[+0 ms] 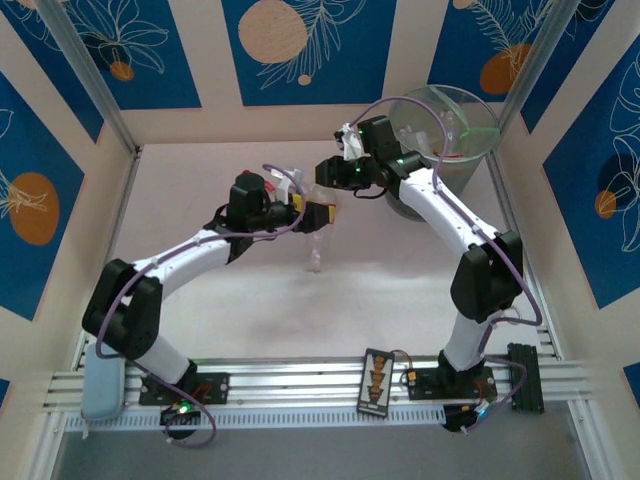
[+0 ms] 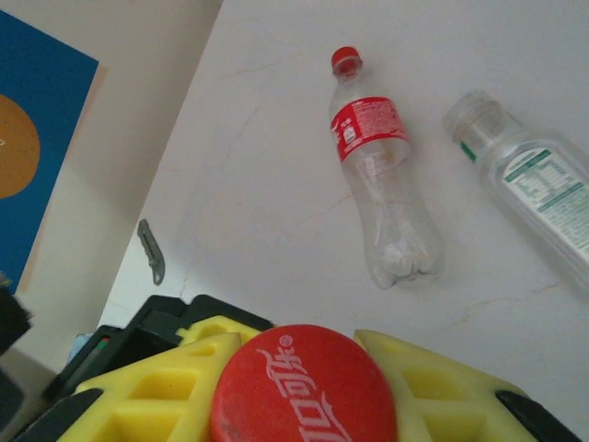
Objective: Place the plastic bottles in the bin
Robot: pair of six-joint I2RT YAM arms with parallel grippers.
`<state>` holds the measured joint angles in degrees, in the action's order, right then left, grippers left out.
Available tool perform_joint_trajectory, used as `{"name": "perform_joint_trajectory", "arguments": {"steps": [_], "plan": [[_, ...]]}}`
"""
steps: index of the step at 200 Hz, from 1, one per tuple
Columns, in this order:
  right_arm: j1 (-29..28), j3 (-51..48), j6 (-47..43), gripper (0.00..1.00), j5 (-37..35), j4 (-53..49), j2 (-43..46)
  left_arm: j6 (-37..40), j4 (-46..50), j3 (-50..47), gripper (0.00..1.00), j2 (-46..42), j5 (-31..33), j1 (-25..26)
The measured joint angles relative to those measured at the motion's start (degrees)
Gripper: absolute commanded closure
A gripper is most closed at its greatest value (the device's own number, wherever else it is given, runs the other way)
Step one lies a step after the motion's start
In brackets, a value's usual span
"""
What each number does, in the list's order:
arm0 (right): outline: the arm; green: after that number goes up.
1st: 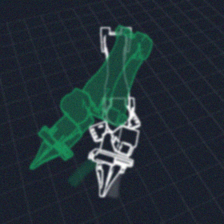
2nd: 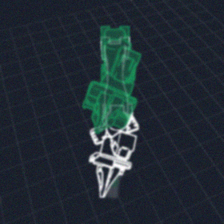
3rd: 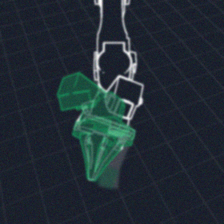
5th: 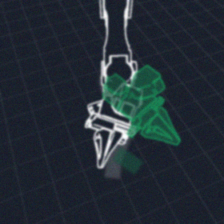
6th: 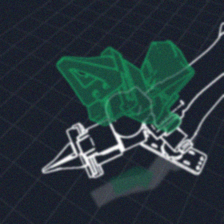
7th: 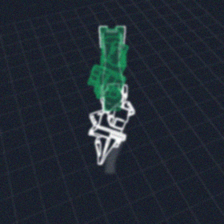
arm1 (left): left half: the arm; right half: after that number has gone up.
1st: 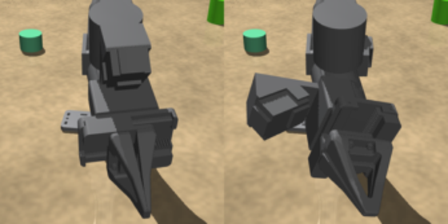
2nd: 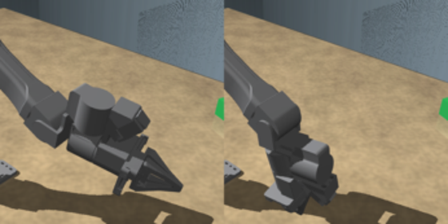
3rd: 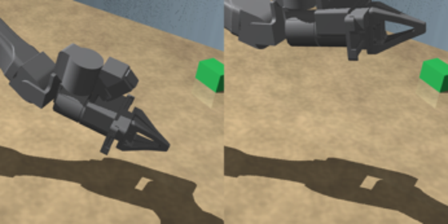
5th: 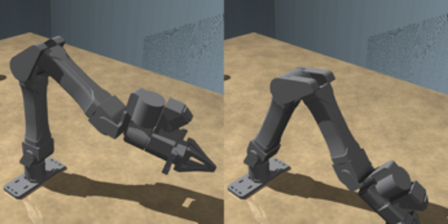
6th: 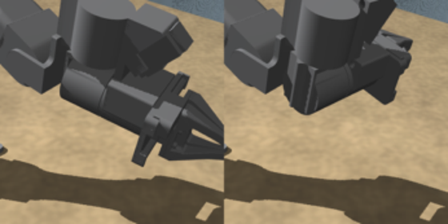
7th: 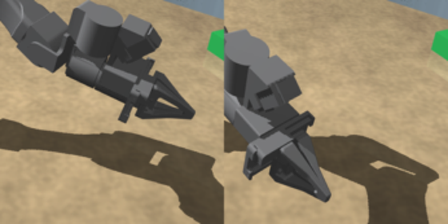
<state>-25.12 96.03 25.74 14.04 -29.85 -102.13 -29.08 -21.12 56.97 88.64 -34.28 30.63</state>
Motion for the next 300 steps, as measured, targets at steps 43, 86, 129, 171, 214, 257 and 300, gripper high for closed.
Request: {"name": "perform_joint_trajectory", "arguments": {"steps": [43, 86, 129, 171, 214, 257, 300], "plan": [[2.84, 12.52, -5.79, 0.77, -3.04, -4.81, 0.02, 0.22, 0.72, -2.8, 0.0, -9.92, 0.66, -0.02], [7.85, 24.22, -11.21, 0.81, -7.08, -6.99, 3.02, 3.54, 7.1, -4.48, 0.0, -19.3, 4.81, -0.09], [14.64, 30.64, -14.71, 0.83, -14.1, -4.07, 6.91, 4.15, 10.29, -6.62, 0.0, -19.1, 6.95, -0.24], [18.82, 30.64, -20.31, 0.84, -21.81, 2.99, 7.74, 4.11, 10.51, -7.48, 0.0, -18.34, 7.54, -0.31], [20.13, 32.04, -28.13, 0.85, -29.73, 7.28, 2.91, 4.13, 11.02, -8.09, 0.0, -18.38, 8.09, -0.52], [20.13, 37.7, -34.56, 0.85, -34.58, 4.52, -8.02, 4.09, 11.8, -8.5, 0.0, -18.62, 9.25, -0.63], [20.28, 39.3, -36.3, 0.86, -35.32, -3.96, -14.12, 3.98, 15.04, -8.55, 0.0, -19.1, 11.45, -0.9]]}}
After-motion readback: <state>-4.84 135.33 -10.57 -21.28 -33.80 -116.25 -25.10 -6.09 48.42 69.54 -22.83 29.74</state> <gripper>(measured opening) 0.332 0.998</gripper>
